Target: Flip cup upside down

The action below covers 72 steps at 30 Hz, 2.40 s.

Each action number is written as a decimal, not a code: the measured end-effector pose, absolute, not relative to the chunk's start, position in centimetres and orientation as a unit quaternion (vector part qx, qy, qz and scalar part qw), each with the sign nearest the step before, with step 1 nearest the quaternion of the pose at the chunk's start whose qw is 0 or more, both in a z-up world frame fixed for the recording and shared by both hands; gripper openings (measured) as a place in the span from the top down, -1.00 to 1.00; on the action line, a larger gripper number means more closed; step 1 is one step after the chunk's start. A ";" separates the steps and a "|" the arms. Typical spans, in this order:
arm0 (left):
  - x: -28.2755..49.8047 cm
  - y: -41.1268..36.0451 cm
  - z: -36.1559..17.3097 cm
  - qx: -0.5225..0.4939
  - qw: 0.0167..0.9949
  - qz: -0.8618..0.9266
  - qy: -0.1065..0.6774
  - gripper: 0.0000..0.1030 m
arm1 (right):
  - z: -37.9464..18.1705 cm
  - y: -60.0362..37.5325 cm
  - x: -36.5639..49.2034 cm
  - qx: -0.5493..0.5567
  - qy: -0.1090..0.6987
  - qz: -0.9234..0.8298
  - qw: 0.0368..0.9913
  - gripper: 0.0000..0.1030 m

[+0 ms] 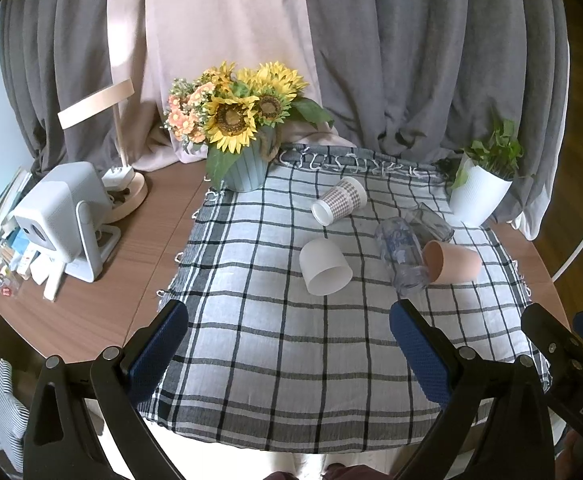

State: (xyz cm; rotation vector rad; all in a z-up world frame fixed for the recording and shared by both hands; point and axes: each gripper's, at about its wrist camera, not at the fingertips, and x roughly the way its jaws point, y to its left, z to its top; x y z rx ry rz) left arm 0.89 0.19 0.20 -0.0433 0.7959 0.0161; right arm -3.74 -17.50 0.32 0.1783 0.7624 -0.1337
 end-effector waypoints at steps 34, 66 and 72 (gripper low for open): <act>1.8 -0.6 -0.2 -0.021 0.920 0.005 0.391 -0.99 | 0.3 -17.8 -3.1 0.086 0.373 -0.065 0.921 -0.96; 3.8 0.3 -1.4 -0.012 0.913 0.017 0.408 -0.99 | -1.0 -18.2 -0.7 0.091 0.389 -0.047 0.915 -0.97; 6.0 -0.1 -2.8 -0.014 0.898 0.043 0.438 -0.99 | -2.8 -18.1 3.0 0.092 0.433 -0.013 0.896 -0.96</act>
